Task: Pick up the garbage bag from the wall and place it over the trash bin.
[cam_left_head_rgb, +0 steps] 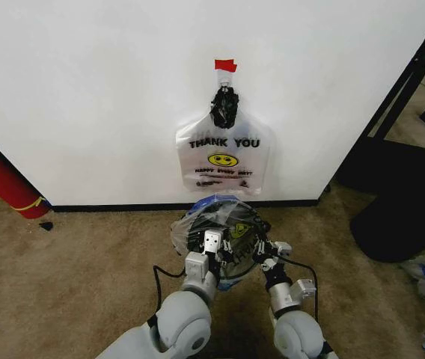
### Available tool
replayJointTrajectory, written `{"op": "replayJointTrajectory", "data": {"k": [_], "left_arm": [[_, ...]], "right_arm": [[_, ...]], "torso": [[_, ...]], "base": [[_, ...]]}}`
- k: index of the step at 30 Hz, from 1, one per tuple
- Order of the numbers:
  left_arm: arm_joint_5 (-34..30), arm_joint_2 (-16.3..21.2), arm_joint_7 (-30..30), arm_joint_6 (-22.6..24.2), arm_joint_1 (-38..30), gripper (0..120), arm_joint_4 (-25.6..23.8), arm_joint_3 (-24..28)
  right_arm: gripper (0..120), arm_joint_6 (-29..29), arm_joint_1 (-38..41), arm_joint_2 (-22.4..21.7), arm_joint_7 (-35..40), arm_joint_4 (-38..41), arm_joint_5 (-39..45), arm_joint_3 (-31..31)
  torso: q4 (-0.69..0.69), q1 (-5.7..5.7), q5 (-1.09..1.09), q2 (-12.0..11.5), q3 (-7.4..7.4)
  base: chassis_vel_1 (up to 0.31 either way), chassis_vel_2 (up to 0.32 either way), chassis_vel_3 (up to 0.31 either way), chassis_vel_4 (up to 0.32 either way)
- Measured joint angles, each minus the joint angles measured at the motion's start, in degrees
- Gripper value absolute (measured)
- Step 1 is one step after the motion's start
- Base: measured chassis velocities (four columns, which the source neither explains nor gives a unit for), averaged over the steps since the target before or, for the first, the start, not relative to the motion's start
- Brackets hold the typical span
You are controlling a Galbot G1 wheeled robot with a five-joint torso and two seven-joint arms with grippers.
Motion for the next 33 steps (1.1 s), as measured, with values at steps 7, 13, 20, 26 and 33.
{"op": "replayJointTrajectory", "data": {"k": [7, 13, 20, 26, 33], "left_arm": [[6.8, -0.4, -0.9, 4.4, -1.4, 0, 3.4, 0.7], [9.7, -1.9, -1.3, 4.7, -2.7, 0, 7.3, 0.9], [13.0, -4.2, -1.6, 3.5, -4.6, 0, 13.1, 0.8], [15.0, -5.1, -1.7, 2.2, -6.2, 0, 18.0, 0.4], [15.3, -5.5, -1.3, 1.4, -7.1, 0, 19.7, 0.5]], "right_arm": [[0, 1.1, -1.1, 0.3, -0.2, 1.1, -2.5, -0.6], [0, 1.7, -2.3, 0.3, -0.7, 2.6, -3.0, -1.6], [0, 2.4, -3.2, 0.0, -1.5, 3.3, -3.1, -2.6], [0, 2.9, -3.7, -0.4, -2.2, 3.6, -3.0, -3.1], [0, 3.9, -3.9, -0.6, -3.3, 3.1, -2.7, -2.9]], "torso": [[0.00, 0.00, 0.00, 0.0, 0.00], [0.00, 0.00, 0.00, 0.0, 0.00], [-0.01, 0.00, 0.00, 0.0, 0.00], [-0.01, 0.00, 0.00, 0.0, 0.00], [-0.01, 0.00, 0.00, 0.0, -0.01]], "base": [[0.000, 0.000, 0.000, 0.000], [0.000, 0.000, 0.000, 0.000], [0.000, 0.000, 0.000, 0.000], [0.000, 0.000, 0.000, 0.000], [0.000, 0.000, 0.000, 0.000]]}}
